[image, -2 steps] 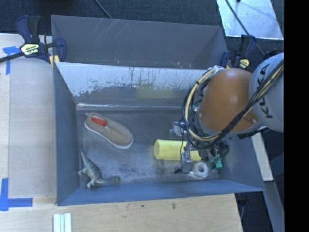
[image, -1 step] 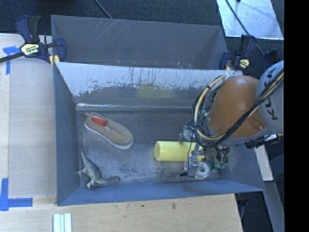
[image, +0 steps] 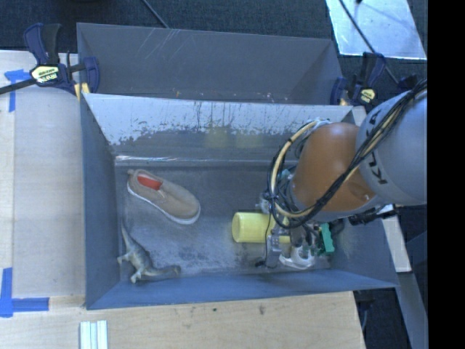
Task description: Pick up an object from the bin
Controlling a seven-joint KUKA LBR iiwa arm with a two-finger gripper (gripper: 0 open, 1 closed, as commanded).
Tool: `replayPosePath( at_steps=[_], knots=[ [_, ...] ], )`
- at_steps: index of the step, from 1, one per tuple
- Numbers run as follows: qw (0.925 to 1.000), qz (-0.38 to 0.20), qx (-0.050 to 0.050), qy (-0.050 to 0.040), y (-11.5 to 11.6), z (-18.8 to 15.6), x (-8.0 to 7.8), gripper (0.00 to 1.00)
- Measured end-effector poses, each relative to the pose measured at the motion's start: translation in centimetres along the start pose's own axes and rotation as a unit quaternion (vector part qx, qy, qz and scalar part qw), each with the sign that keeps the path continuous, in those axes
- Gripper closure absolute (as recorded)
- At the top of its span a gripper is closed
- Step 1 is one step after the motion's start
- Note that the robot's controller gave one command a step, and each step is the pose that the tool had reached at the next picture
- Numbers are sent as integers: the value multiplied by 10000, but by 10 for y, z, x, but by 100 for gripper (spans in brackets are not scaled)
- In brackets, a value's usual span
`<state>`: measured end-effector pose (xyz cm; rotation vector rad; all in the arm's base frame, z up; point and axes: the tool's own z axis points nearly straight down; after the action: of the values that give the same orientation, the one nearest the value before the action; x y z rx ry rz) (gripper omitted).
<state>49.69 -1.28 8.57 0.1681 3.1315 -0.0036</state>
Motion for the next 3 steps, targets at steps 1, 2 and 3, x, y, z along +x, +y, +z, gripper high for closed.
replayPosePath(
  at_steps=[1,2,3],
  knots=[
    [9999,156,-20,13,20,23,7,0],
    [9939,1099,-14,-15,19,12,6,100],
    [9940,1097,-14,-16,19,12,6,100]
  ],
)
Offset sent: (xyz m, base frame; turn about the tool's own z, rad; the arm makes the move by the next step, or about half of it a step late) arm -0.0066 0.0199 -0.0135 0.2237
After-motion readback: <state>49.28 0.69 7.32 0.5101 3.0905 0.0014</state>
